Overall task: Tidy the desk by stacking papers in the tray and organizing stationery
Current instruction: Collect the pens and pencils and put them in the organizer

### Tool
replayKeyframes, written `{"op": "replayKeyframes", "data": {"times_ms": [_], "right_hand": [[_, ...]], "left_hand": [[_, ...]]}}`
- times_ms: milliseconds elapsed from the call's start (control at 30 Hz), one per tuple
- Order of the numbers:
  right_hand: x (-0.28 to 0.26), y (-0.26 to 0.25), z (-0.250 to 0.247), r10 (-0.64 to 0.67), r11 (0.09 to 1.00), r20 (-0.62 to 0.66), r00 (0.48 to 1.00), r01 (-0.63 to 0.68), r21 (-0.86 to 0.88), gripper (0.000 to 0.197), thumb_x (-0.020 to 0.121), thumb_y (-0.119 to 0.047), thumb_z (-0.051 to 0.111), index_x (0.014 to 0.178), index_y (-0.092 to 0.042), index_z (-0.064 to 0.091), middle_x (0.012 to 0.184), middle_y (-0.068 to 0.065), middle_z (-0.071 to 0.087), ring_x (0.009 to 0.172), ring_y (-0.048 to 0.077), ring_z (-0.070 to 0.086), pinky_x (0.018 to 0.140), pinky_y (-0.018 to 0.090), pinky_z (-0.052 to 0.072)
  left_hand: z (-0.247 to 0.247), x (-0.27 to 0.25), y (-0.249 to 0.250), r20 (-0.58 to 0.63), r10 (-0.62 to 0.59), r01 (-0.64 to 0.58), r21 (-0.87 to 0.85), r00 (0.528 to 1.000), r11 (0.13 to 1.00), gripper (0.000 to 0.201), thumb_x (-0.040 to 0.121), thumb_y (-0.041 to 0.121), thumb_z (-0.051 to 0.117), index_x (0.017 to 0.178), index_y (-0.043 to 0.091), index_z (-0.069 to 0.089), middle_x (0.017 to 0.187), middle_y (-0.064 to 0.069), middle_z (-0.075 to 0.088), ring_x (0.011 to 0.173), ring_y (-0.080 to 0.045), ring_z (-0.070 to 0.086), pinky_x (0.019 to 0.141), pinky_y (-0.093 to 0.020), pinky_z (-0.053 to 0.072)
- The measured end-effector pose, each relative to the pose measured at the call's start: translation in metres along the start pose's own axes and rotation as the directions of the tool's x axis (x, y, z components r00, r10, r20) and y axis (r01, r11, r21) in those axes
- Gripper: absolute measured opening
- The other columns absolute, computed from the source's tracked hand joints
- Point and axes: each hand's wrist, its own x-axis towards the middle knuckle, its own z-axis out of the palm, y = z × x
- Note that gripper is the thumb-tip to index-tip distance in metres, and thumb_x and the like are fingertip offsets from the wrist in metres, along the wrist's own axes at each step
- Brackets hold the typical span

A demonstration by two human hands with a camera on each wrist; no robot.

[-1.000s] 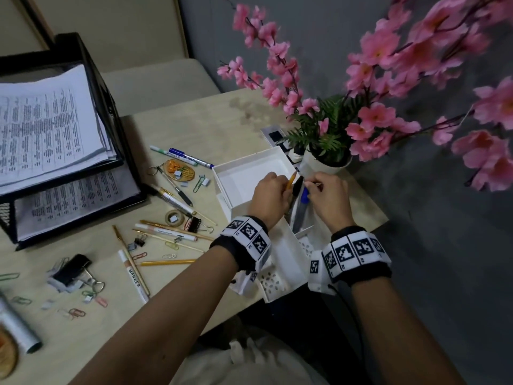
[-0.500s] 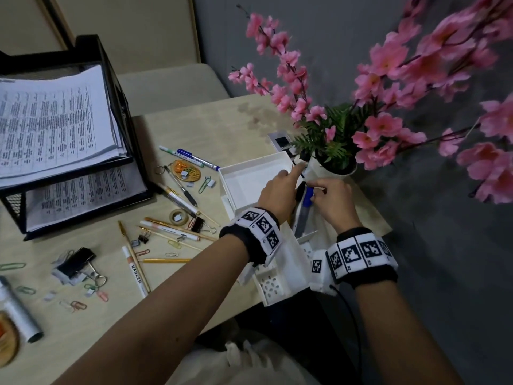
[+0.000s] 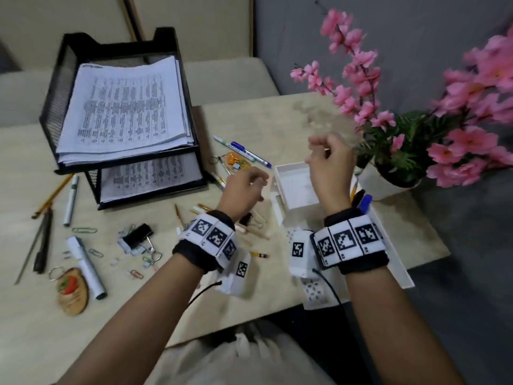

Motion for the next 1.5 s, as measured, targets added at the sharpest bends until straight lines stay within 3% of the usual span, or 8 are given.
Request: {"op": "replayKeyframes", "data": {"times_ms": [333,500,767,933,1034,1200,1334,1500], "right_hand": [[-0.031,0.042,0.144,0.153,0.873,0.643,0.750,0.202,-0.443,0.024,0.088,-0.003,0.045,0.097,0.002,0.068,0.105,0.022,0.066,0.102,0.035,0.059,0.085,0.034,0.047],[-0.033,0.045,0.159,0.198,0.760,0.665,0.720,0.315,-0.569,0.014,0.088,-0.003,0.047,0.094,-0.001,0.060,0.107,0.024,0.063,0.100,0.037,0.060,0.077,0.036,0.048],[-0.032,0.051,0.152,0.422,0.697,0.591,0.688,0.171,-0.696,0.031,0.086,-0.021,0.058,0.109,-0.002,0.056,0.118,0.020,0.057,0.107,0.037,0.057,0.080,0.036,0.047],[-0.037,0.050,0.144,0.417,0.748,0.578,0.701,0.096,-0.657,0.013,0.086,-0.017,0.057,0.091,-0.005,0.058,0.100,0.017,0.061,0.097,0.033,0.059,0.069,0.030,0.040],[-0.054,0.035,0.137,0.278,0.889,0.624,0.731,0.050,-0.454,0.013,0.087,-0.015,0.060,0.076,-0.008,0.056,0.080,0.006,0.060,0.079,0.024,0.059,0.069,0.030,0.047],[-0.067,0.013,0.132,0.127,0.977,0.819,0.559,0.071,-0.200,0.016,0.087,-0.011,0.061,0.096,-0.005,0.072,0.076,-0.001,0.066,0.066,0.007,0.057,0.062,0.017,0.043],[-0.044,0.032,0.141,0.253,0.919,0.616,0.746,0.013,-0.393,0.022,0.091,-0.011,0.052,0.100,-0.004,0.070,0.105,0.015,0.069,0.104,0.029,0.060,0.092,0.034,0.047],[-0.043,0.038,0.159,0.281,0.714,0.627,0.727,0.278,-0.643,0.024,0.090,-0.018,0.051,0.103,0.000,0.059,0.110,0.020,0.062,0.104,0.035,0.058,0.081,0.036,0.046]], "left_hand": [[-0.099,-0.019,-0.092,-0.041,-0.480,0.438,-0.346,0.876,0.830,0.030,0.093,-0.005,0.033,0.078,0.009,0.055,0.045,0.003,0.061,0.031,0.002,0.052,0.036,-0.011,0.038],[-0.120,-0.028,-0.113,-0.024,-0.524,0.462,-0.437,0.852,0.772,0.018,0.097,0.002,0.036,0.102,0.001,0.053,0.072,-0.008,0.059,0.033,0.000,0.054,0.038,-0.013,0.039],[-0.108,-0.009,-0.116,0.065,-0.518,0.488,-0.452,0.853,0.747,0.019,0.096,0.001,0.036,0.092,0.006,0.054,0.071,-0.008,0.060,0.059,-0.019,0.058,0.052,-0.022,0.047],[-0.094,-0.003,-0.109,0.112,-0.508,0.494,-0.480,0.854,0.725,0.015,0.095,0.003,0.038,0.097,0.003,0.053,0.068,-0.006,0.055,0.039,-0.006,0.051,0.043,-0.016,0.042],[-0.086,0.001,-0.108,0.176,-0.463,0.484,-0.501,0.869,0.718,0.020,0.095,0.025,0.049,0.101,0.008,0.058,0.082,-0.006,0.063,0.065,-0.011,0.057,0.059,-0.020,0.043],[-0.077,0.007,-0.098,0.181,-0.487,0.499,-0.547,0.855,0.673,0.034,0.098,0.021,0.039,0.069,0.011,0.050,0.070,-0.005,0.055,0.055,-0.015,0.053,0.053,-0.024,0.040],[-0.084,0.008,-0.106,0.074,-0.571,0.498,-0.590,0.817,0.636,0.040,0.097,0.020,0.036,0.058,0.015,0.037,0.048,0.001,0.042,0.029,-0.007,0.034,0.042,-0.021,0.029],[-0.090,0.006,-0.113,0.081,-0.572,0.513,-0.559,0.816,0.652,0.038,0.099,0.020,0.036,0.062,0.014,0.044,0.036,0.008,0.042,0.026,-0.003,0.029,0.030,-0.014,0.019]]}}
